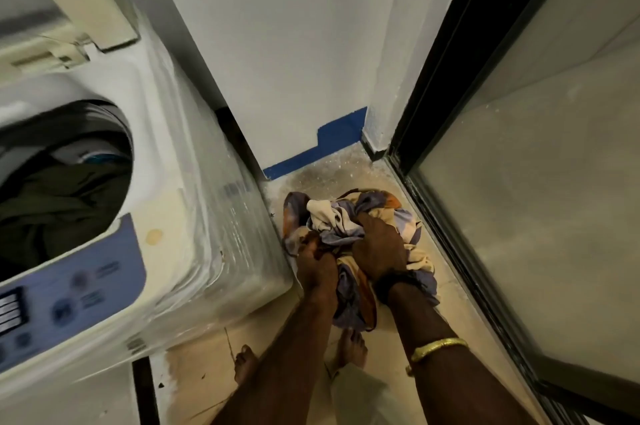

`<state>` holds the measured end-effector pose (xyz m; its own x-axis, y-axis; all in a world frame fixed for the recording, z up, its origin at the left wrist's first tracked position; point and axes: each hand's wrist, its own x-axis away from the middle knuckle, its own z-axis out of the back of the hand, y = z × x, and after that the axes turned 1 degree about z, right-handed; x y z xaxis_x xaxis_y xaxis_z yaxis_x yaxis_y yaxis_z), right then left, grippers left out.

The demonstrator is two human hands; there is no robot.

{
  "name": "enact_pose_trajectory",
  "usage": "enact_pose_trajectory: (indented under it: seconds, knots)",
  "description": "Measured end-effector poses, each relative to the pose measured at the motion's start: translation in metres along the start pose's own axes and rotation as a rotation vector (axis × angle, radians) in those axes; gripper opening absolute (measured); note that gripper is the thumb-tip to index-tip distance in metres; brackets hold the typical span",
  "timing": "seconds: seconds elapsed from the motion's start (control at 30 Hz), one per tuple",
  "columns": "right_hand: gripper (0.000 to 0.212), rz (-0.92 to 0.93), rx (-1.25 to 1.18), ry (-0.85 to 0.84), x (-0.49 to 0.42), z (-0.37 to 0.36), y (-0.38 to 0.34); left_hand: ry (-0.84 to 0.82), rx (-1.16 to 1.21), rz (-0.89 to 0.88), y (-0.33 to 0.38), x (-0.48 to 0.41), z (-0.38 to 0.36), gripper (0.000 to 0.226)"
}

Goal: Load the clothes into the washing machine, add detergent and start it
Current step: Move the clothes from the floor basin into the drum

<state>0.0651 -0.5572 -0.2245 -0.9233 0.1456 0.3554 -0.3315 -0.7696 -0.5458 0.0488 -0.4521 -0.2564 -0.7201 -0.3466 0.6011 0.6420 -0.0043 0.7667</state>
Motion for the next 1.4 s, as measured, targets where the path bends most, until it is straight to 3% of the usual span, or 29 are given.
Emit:
enact_pose_trajectory:
  seconds: [0.1, 0.3, 0.43, 0.57, 0.73, 0.83, 1.07, 1.4]
  knots:
    - [0.068, 0.006, -0.013, 0.016, 0.015, 0.026, -0.022, -0.025, 0.005, -0.069, 0.017, 0.011, 0.008, 0.048]
    - [0.049, 0.001, -0.038, 0.094, 0.039, 0.071, -0.063, -0.071, 0.024, -0.098, 0.07, 0.048, 0.032, 0.04]
    - [0.039, 0.043, -0.039, 0.185, 0.049, 0.098, -0.097, -0.093, 0.057, -0.121, 0.104, 0.061, 0.041, 0.048]
    - [0.042, 0.096, -0.042, 0.238, 0.053, 0.126, -0.134, -0.009, 0.135, -0.188, 0.143, 0.064, 0.046, 0.064]
    - [0.061, 0.169, -0.074, 0.295, 0.058, 0.158, -0.187, -0.066, 0.164, -0.301, 0.207, 0.083, 0.073, 0.037]
    - [0.047, 0.231, -0.066, 0.346, 0.059, 0.165, -0.217, -0.006, 0.201, -0.356, 0.23, 0.084, 0.093, 0.036]
    - [0.037, 0.408, -0.069, 0.448, 0.069, 0.161, -0.294, 0.152, 0.337, -0.389, 0.28, 0.093, 0.161, 0.03]
    - [0.026, 0.65, -0.126, 0.378, 0.1, 0.106, -0.411, 0.381, 0.386, -0.379, 0.301, 0.063, 0.285, 0.028]
